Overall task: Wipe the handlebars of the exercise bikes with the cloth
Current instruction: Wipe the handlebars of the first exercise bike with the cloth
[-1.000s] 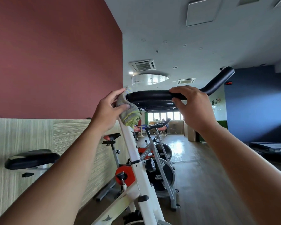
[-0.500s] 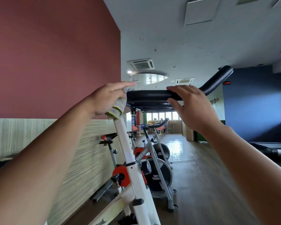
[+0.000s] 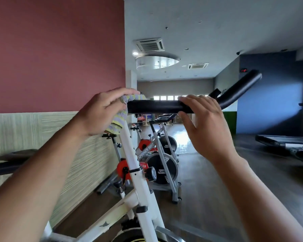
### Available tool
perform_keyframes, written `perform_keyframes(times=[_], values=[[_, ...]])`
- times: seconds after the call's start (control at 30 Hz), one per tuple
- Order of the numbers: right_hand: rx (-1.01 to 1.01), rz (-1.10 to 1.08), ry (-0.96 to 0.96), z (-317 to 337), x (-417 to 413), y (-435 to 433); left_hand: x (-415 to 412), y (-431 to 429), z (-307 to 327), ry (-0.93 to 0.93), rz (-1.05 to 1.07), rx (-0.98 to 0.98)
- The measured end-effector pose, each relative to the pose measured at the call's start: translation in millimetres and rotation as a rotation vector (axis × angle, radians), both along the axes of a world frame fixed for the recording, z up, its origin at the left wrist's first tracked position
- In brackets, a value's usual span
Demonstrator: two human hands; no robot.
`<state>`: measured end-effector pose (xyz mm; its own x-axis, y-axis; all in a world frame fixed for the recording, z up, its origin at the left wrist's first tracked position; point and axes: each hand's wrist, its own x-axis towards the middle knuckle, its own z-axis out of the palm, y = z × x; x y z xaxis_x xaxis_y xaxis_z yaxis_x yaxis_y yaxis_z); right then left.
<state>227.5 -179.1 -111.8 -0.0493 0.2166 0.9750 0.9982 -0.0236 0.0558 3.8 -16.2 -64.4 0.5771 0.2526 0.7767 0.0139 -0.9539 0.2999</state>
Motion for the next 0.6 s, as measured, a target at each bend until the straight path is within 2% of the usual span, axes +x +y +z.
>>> perform_keyframes(times=[0.1, 0.23, 0.4, 0.6], values=[[-0.049, -0.018, 0.014, 6, -3, -8, 0, -12, -7, -0.078, 0.000, -0.020], [-0.123, -0.006, 0.065, 18, -8, -16, -2, -23, -2, -0.051, 0.032, -0.019], [-0.231, 0.001, 0.197, 32, -15, -23, -9, -25, 25, 0.117, 0.048, -0.094], [-0.333, 0.009, 0.308, 49, -22, -30, 3, -39, 55, 0.324, 0.095, -0.077]])
